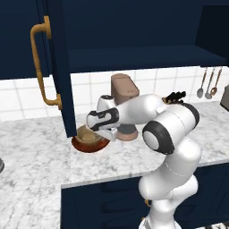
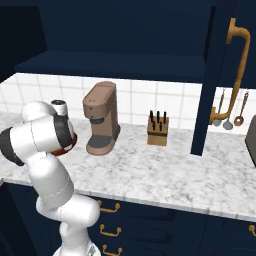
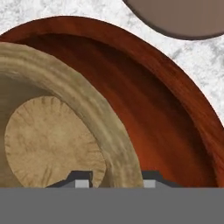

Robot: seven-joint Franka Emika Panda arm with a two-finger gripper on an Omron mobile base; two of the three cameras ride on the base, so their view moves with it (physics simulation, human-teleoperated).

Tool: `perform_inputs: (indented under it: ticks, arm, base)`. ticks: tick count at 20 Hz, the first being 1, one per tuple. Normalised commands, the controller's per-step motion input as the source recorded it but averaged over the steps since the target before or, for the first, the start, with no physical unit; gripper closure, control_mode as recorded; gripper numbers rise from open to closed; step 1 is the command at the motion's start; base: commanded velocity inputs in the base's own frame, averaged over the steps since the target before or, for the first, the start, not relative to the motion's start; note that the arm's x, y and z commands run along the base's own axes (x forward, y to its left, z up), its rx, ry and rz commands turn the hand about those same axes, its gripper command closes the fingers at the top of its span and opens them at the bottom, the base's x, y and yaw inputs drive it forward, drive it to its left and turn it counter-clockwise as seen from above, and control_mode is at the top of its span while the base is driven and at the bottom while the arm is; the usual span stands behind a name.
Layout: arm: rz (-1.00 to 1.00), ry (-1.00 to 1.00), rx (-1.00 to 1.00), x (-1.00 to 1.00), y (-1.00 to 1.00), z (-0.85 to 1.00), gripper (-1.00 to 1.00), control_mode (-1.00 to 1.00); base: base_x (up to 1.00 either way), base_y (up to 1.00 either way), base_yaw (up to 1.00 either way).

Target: Pick up the bowls on the counter and stack them on top of one another in the open cabinet. Place the smaller bowl on top of the larger bowl.

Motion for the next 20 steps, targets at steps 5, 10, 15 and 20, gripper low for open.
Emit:
perform_inputs:
  ticks: [5,10,15,20]
  arm:
    - [0.00,-0.02,0.00,-0.20,-0.03,0.56,-1.00,-1.00]
    - [0.00,0.03,0.00,-0.49,-0.45,0.25,-1.00,-1.00]
    - [0.01,0.04,-0.03,-0.39,-0.52,-0.40,-1.00,-1.00]
    - [0.05,0.00,-0.01,-0.10,-0.06,-0.35,-1.00,-1.00]
  base:
    - [0.00,0.00,0.00]
    - [0.00,0.00,0.00]
    - [0.00,0.00,0.00]
    - [0.00,0.00,0.00]
